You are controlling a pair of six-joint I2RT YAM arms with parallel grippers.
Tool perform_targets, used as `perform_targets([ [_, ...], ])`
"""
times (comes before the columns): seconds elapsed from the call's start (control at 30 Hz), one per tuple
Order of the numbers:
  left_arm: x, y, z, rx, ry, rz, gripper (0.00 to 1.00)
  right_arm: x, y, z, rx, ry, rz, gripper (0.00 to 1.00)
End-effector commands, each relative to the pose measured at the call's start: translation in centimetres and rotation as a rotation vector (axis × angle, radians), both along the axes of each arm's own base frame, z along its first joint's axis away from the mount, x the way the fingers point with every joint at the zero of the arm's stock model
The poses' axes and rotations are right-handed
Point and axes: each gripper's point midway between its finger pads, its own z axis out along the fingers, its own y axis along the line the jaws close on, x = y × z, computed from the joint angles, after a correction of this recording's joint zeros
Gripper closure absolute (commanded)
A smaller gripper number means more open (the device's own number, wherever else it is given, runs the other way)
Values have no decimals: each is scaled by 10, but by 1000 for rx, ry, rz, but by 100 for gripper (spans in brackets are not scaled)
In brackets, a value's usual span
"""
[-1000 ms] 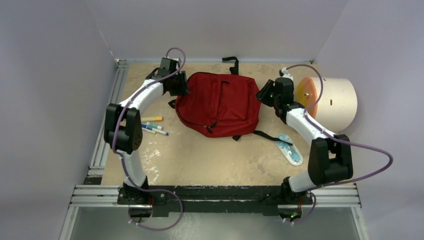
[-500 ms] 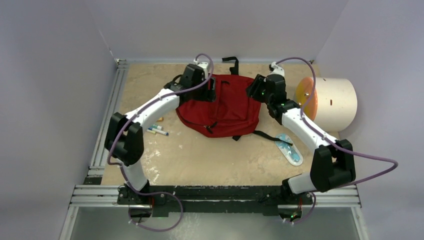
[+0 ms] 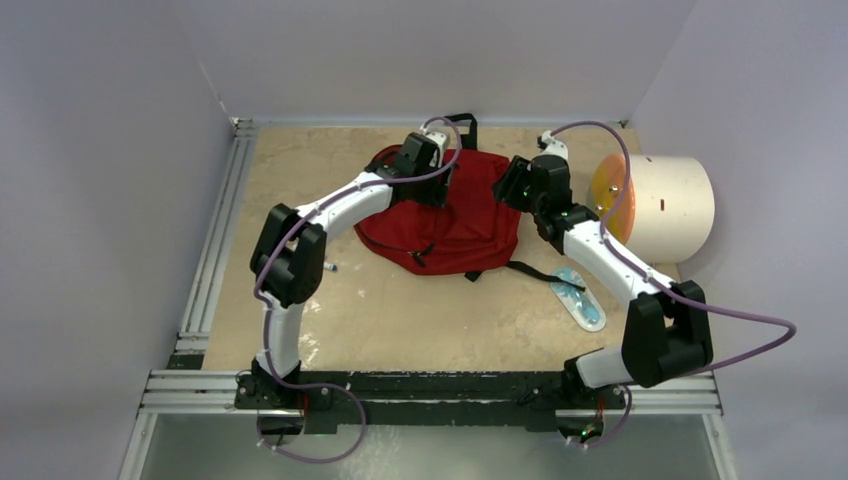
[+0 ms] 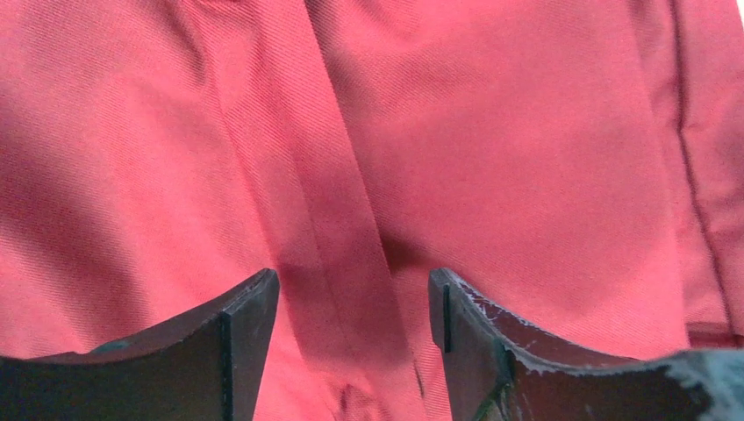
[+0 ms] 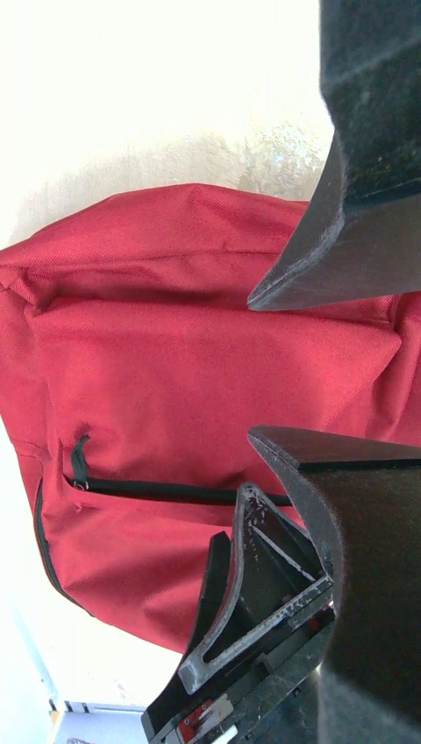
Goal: Pack the student bag
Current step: Adjust the student bag at the center of the board.
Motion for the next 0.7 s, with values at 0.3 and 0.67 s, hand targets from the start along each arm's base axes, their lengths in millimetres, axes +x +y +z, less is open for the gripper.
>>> perform_targets([
  [0.3, 21, 18, 15, 80, -92, 48, 79, 0, -3, 20, 9, -53, -18, 46],
  [0.67, 14, 50, -21, 48, 15, 104, 100, -4, 44, 30, 49, -58, 90, 49],
])
